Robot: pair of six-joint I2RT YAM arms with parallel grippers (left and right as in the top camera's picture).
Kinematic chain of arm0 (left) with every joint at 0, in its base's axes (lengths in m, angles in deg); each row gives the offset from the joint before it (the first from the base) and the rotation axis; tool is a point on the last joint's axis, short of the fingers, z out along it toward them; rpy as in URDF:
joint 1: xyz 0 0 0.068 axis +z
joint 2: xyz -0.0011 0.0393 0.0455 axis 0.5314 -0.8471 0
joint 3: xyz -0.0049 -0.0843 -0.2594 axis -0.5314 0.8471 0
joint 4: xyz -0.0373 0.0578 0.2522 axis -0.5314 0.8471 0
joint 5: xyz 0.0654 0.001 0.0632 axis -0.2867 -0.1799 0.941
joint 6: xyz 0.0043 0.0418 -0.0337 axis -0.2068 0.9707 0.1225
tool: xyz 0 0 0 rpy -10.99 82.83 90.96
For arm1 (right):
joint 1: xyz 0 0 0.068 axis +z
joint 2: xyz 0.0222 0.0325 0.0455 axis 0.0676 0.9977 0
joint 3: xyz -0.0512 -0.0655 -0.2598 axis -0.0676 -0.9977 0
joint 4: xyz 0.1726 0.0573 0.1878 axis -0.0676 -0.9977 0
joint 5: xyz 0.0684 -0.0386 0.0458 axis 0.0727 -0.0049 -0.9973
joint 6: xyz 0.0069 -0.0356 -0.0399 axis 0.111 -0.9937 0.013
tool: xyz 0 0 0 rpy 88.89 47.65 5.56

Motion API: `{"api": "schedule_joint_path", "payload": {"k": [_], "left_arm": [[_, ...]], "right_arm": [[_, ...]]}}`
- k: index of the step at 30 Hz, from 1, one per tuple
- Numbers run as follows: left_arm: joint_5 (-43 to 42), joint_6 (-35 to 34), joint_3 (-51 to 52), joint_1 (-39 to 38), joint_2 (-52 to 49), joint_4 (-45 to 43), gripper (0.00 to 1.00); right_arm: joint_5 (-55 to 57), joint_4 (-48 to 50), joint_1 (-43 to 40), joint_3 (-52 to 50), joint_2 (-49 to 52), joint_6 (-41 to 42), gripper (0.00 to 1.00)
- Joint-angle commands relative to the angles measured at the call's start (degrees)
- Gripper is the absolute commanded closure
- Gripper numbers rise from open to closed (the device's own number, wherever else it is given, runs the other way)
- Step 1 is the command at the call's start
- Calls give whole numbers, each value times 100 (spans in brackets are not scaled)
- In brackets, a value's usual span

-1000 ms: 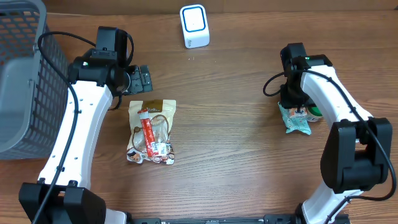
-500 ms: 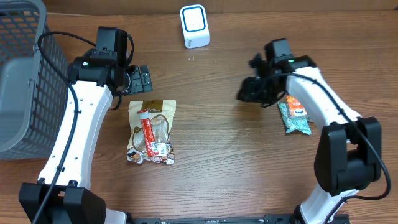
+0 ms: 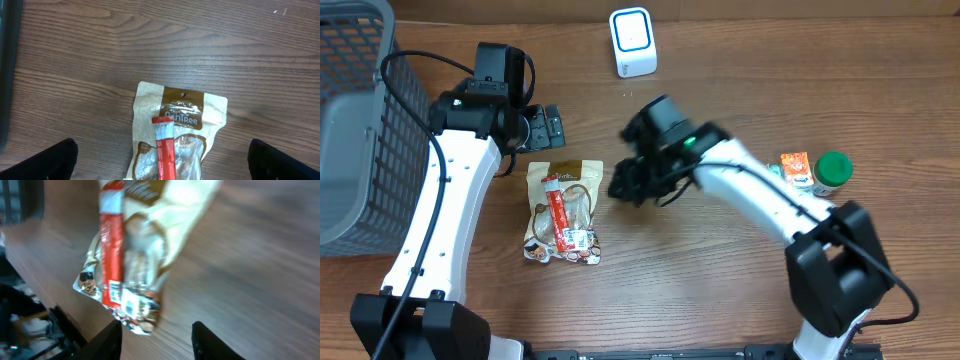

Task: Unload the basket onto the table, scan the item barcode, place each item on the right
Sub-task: 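Open the right gripper and move it to the red stick on the treat bag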

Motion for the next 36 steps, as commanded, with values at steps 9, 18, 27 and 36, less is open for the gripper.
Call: {"api": "schedule_joint_path", "payload": {"k": [9,18,27,36], "left_arm": [[-31,-79,-101,-39,-33,-4,0],[-31,-79,-101,-39,-33,-7,0],[-28,-79,-101,-39,-33,-7,0],[-31,-79,-101,-39,-33,-7,0]], "right_arm": [[3567,1185,1998,-24,74,1047,59],[4299,1998,2634,-24,723,1147,60],[4299,2135,2605,-24,1128,1147,60],[4317,2083,2603,-20,1121,1119,82]]}}
